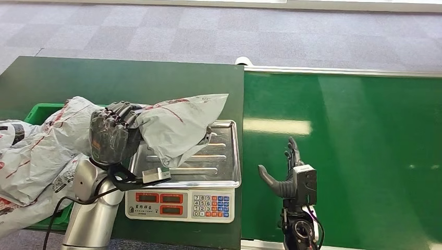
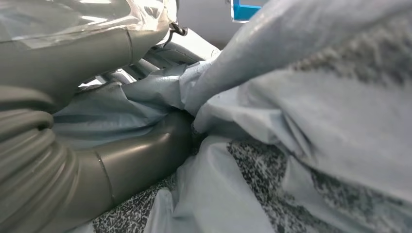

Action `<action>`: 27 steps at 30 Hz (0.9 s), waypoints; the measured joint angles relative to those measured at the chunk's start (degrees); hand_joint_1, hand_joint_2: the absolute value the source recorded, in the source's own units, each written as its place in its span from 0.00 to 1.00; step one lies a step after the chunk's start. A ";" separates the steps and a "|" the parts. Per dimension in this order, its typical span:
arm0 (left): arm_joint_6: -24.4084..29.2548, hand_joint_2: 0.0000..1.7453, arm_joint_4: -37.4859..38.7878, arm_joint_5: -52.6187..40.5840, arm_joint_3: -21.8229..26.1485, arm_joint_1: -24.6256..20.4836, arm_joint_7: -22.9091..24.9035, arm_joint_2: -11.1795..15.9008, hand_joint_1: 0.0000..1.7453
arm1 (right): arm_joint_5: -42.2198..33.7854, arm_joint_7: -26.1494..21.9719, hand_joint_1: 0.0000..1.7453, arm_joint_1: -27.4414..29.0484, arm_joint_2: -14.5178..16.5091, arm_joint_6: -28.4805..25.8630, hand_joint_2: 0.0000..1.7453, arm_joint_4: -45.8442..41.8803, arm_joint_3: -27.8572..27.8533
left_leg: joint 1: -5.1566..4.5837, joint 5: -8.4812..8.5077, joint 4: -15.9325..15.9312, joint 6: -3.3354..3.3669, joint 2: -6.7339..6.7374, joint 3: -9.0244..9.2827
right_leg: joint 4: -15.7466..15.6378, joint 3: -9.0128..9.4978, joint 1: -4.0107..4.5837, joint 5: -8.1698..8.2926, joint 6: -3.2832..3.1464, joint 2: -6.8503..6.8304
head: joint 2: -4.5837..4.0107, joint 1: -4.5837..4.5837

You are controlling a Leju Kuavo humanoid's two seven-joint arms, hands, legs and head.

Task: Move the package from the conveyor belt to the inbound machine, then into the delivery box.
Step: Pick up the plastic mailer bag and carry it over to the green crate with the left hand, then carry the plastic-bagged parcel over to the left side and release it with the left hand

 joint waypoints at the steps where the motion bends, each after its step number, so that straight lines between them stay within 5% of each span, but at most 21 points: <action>1: 0.00 1.00 -0.75 -0.04 0.31 0.21 0.00 -0.07 1.00 | -0.03 -0.01 0.00 0.01 0.00 -0.01 1.00 0.03 0.04 | 0.00 0.00 0.00 0.00 0.00 0.00 | 0.00 0.00 0.00 0.00 0.00 0.00 | 0.00 -0.01; 14: -0.01 1.00 -16.61 1.59 12.46 1.45 -0.01 -0.28 1.00 | -1.45 -0.09 0.00 0.01 -0.31 -1.53 1.00 0.74 0.87 | 0.01 0.00 -0.02 -0.01 0.02 -0.01 | 0.00 -0.02 0.01 -0.01 -0.01 0.00 | 0.00 -0.01; 27: -0.02 1.00 -16.77 4.61 32.18 -0.28 -0.02 -0.48 1.00 | -2.07 0.18 0.00 1.08 -0.81 -1.81 1.00 0.69 1.08 | 0.01 0.00 -0.02 -0.01 0.07 0.01 | 0.00 -0.04 0.01 -0.01 -0.01 0.03 | 0.00 0.00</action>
